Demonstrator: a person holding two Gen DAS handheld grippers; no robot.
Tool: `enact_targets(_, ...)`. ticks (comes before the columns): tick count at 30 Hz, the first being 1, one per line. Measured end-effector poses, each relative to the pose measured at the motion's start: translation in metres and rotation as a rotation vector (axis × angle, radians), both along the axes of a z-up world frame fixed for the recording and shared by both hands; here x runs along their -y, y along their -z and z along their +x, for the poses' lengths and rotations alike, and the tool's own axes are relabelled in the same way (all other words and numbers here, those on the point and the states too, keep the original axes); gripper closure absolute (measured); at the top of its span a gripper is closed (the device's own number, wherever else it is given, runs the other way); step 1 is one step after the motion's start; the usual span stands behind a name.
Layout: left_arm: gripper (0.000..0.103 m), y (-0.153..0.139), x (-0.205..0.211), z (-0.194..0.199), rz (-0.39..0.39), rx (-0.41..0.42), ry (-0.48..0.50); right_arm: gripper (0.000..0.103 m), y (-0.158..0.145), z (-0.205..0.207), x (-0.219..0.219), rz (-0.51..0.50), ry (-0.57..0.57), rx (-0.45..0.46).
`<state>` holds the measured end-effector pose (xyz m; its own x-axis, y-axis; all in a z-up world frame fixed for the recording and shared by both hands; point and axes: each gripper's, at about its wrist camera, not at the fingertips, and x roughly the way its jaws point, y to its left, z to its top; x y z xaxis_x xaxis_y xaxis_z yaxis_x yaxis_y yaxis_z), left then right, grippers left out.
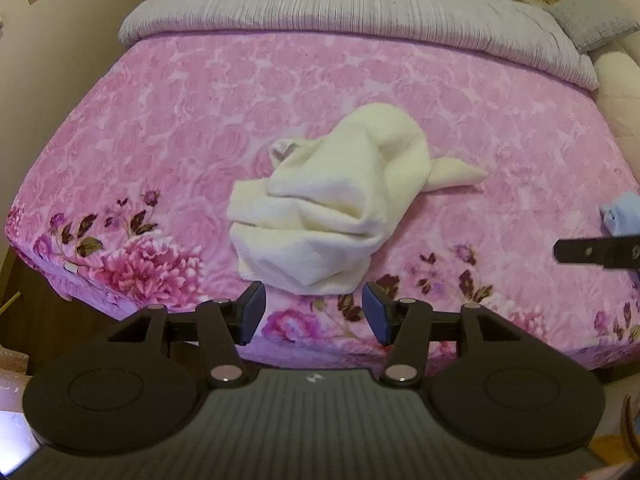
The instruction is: Fold clothes
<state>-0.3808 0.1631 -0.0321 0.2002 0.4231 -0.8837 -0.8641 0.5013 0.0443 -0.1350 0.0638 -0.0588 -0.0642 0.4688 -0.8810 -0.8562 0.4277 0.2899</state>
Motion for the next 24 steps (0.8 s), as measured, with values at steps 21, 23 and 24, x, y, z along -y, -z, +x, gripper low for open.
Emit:
enact_targets(21,0.044,0.031,-0.193,-0.049,-0.058,-0.046,0.202,0.035,0.037,-0.065,-0.118,-0.114,0.205,-0.020)
enact_targets(23,0.044,0.040,-0.208,-0.053,-0.077,-0.047,0.227,0.035,0.041,-0.074,-0.126,-0.131,0.227,-0.010)
enact_targets(24,0.044,0.046,-0.214,-0.055,-0.091,-0.047,0.238,0.035,0.045,-0.078,-0.129,-0.142,0.238,-0.003)
